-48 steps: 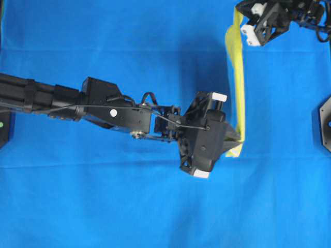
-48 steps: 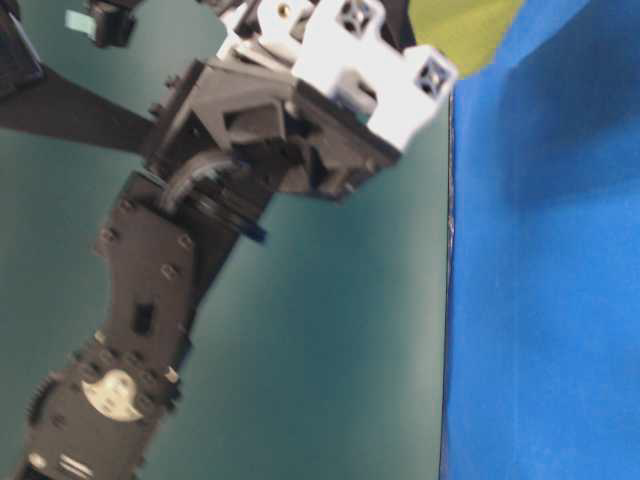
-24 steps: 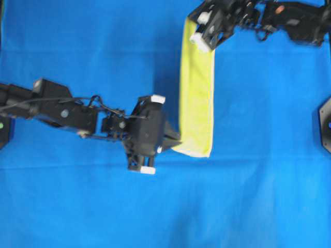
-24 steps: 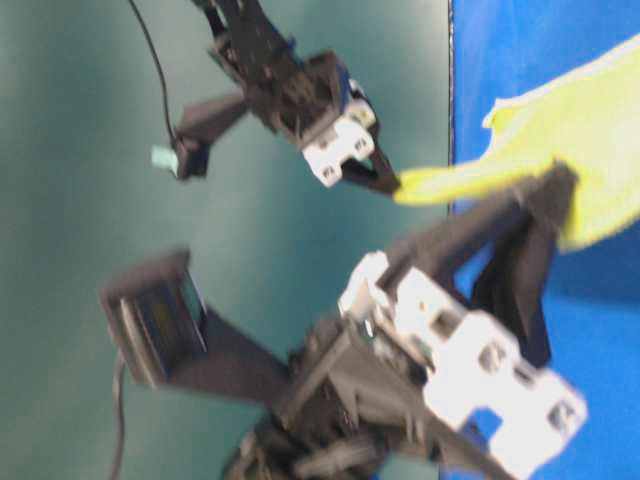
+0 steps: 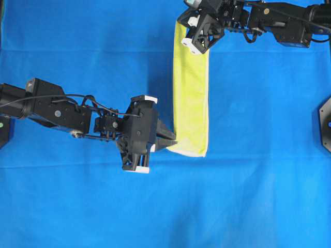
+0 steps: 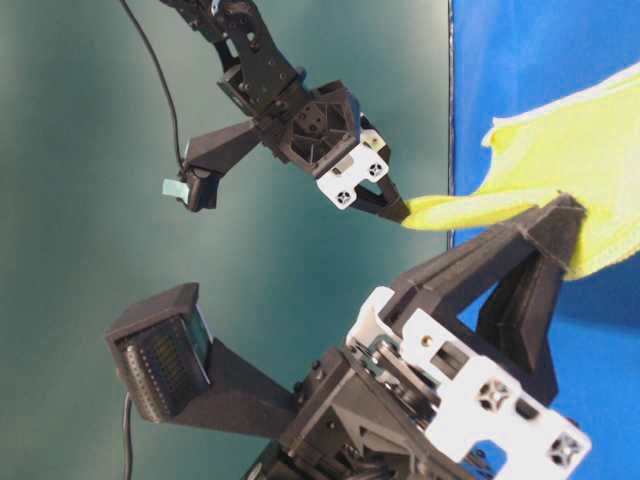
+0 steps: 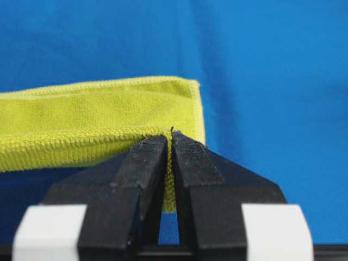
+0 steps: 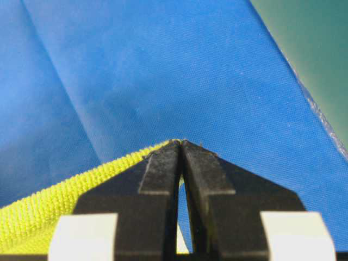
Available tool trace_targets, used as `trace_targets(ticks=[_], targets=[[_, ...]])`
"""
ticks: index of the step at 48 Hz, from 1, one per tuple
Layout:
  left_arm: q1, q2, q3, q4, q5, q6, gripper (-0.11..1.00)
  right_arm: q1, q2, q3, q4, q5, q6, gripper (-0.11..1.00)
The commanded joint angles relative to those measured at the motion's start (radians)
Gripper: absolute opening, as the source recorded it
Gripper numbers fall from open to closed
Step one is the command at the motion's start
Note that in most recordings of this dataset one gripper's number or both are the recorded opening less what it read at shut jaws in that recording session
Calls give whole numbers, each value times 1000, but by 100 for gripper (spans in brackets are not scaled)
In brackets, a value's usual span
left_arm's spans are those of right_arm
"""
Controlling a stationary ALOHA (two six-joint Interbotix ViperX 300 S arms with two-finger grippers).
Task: Fold the yellow towel.
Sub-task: 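Lay the strip down vertically and open both grippers, then retract both grippers away from the towel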
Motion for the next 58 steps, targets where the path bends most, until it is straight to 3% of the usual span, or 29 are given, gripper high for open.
trace_targets(ticks=[1, 4, 14, 18, 22, 40, 51, 58], targets=[[-11, -12, -23, 2, -9, -5, 3, -9, -12, -23, -5, -9, -6, 3], [-9, -12, -26, 2, -8, -9, 11, -8, -14, -23, -6, -11, -14, 5], [-9, -34, -28, 3, 6, -6, 70, -6, -18, -23, -31, -12, -49, 63], [-9, -55, -26, 3, 34, -5, 85, -5, -23, -21, -31, -9, -55, 63], [-9, -80, -28, 3, 74, -6, 84, 0, -41, -17, -32, -5, -57, 56], [-18, -296, 29, 2, 265, -9, 78, 81, -279, 103, -31, 37, -38, 58], [-3, -492, 144, 3, 255, -8, 77, 109, -471, 256, -8, -3, -5, 58], [48, -627, 258, 3, 144, -9, 77, 120, -597, 368, 3, -71, 28, 58]])
